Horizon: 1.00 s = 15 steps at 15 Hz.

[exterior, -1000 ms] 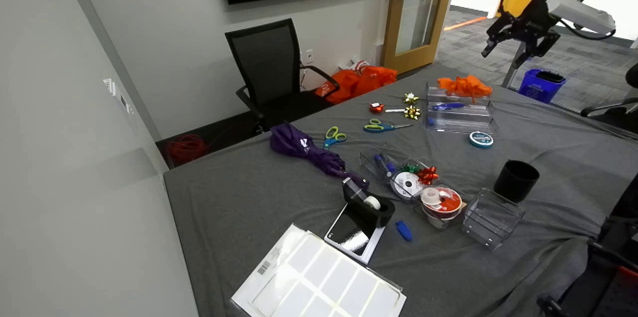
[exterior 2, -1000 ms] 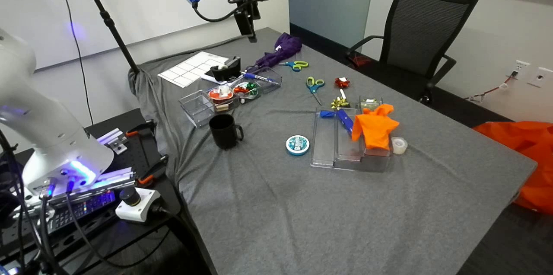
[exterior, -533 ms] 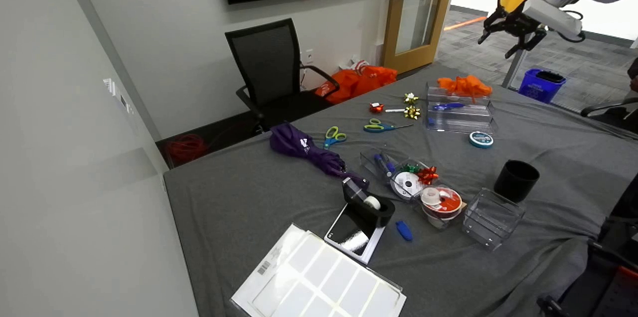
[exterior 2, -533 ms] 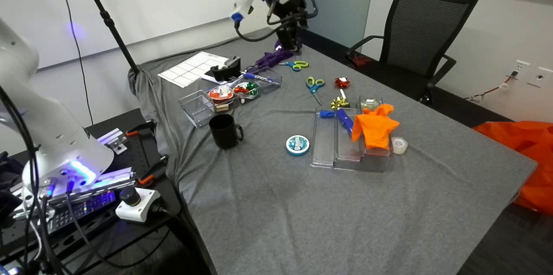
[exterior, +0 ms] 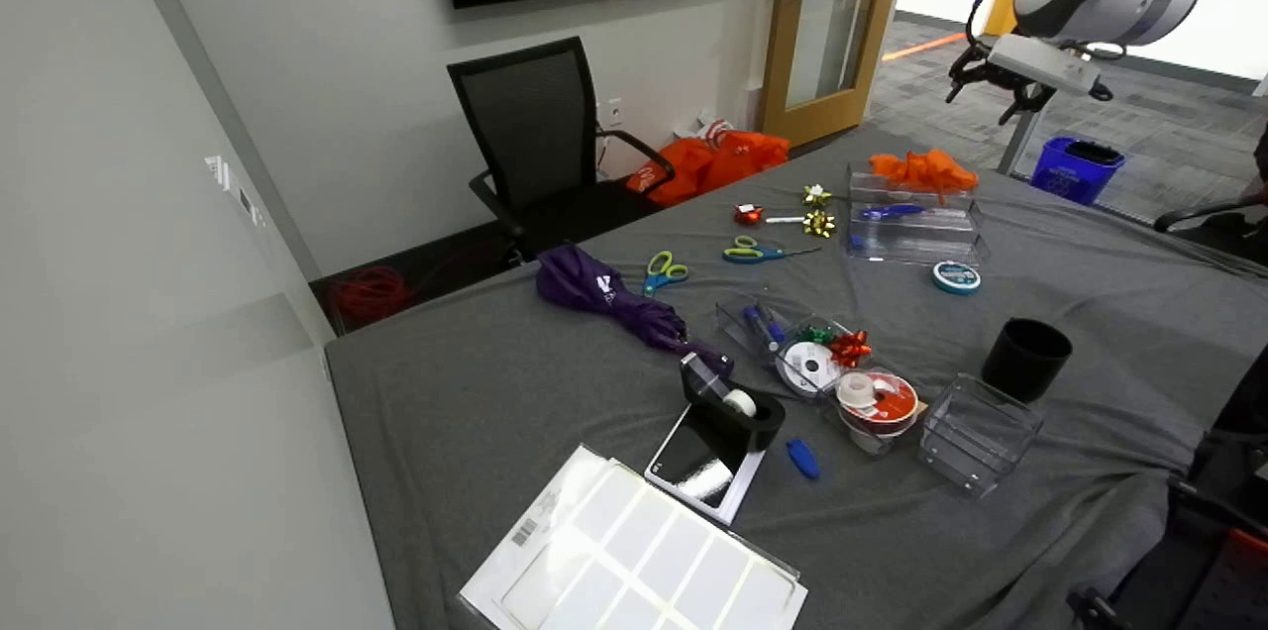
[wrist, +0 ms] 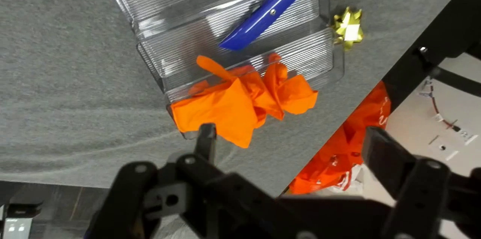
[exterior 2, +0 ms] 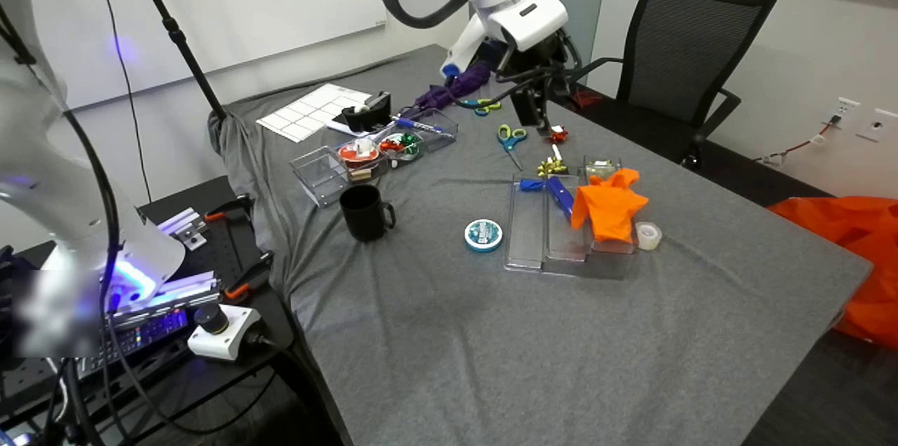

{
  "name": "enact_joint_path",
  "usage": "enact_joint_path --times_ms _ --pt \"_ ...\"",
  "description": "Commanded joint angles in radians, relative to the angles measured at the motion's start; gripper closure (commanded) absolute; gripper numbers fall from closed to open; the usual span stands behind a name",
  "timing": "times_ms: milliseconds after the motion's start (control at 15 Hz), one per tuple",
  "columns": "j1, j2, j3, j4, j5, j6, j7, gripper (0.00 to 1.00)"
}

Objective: Pick up the orange thing from the stairs and put it into the clear box

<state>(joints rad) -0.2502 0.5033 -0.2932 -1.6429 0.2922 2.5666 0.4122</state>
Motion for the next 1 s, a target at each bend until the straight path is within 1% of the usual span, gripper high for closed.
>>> enact_joint_path --times_ms 0,133,200,267,600,733,933 --pt "-0.017 0.12 -0.025 0.123 -0.062 -0.022 0.065 0.0" --pt "-0.051 0.155 0.008 0.162 -0.033 -0.048 0.037 0.0" --pt "-0.07 0.173 0.034 0.182 -0.01 -0.04 0.009 0.0" --pt "-0.037 0.132 0.003 0.117 -0.041 -0.011 0.043 0.0" --pt "-0.041 0.143 0.007 0.126 -0.041 -0.009 0.043 0.0" --pt "0.013 0.169 -0.047 0.127 -0.113 0.007 0.103 0.0" --pt "0.053 0.229 -0.092 0.162 -0.196 0.003 0.182 0.0"
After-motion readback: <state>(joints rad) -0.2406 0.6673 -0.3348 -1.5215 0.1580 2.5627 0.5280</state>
